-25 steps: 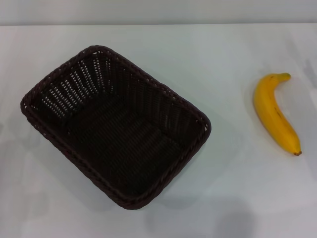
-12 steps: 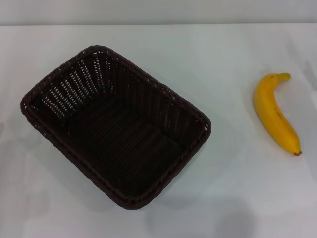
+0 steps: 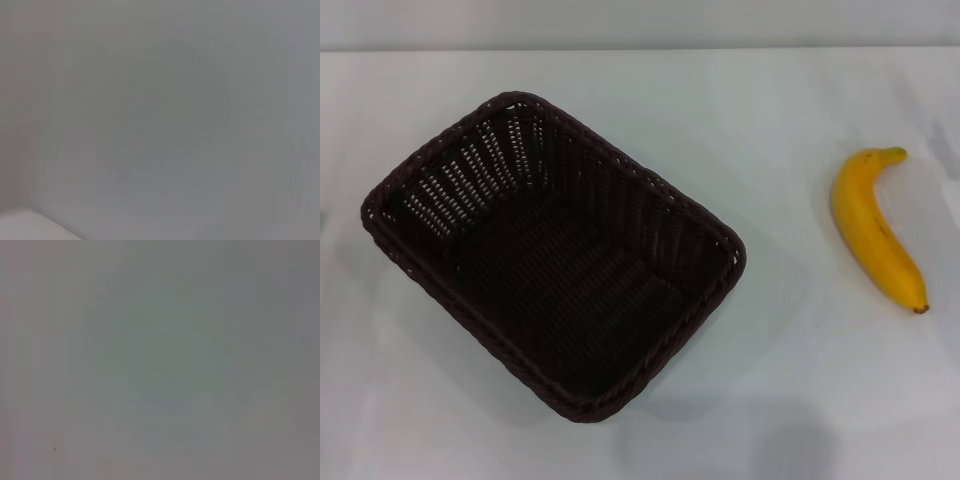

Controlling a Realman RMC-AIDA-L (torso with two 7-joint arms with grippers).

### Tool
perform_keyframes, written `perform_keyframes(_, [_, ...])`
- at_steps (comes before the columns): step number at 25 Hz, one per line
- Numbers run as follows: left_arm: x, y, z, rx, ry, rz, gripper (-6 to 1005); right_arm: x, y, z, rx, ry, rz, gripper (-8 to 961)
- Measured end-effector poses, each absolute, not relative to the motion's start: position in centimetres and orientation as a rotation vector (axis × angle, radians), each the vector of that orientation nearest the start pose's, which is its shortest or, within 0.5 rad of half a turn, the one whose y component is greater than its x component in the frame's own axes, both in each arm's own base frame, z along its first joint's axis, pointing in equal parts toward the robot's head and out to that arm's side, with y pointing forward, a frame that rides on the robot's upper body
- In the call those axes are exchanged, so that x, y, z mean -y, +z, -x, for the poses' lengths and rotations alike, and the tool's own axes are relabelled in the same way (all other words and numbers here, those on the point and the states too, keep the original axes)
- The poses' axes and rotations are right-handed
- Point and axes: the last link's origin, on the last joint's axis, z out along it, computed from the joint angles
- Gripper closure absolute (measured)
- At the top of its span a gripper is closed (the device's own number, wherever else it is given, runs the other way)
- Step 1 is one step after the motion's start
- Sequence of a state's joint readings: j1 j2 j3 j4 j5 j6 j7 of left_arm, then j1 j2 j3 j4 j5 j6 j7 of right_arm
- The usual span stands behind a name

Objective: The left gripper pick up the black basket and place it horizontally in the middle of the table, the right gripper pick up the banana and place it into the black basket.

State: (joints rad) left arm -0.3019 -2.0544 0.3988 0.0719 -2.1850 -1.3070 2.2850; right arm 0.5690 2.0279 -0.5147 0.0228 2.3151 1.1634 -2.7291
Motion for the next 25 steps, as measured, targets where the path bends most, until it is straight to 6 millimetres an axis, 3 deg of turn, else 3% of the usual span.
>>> perform_keyframes(6, [-31.9,9.4,38.2,1.161,-1.093,1.569,109,-37.0,3.3,-33.2,-0.643,0.825,1.49,112])
perform_keyframes(12, [-36.7,12.4,34.2,1.424,-0.817,1.966,110,-37.4,3.2,-32.7,-0.636,0.834,1.5,115])
perform_keyframes(19, [-40.9,13.0,27.9,1.335,-0.407,2.302,110,-37.5,3.1,-32.5,-0.632,0.837,1.507,119])
perform_keyframes(25, [-42.8,12.4,24.9,1.27,-0.052,2.414,111,-37.4,3.0,-32.6,-0.642,0.837,1.502,123])
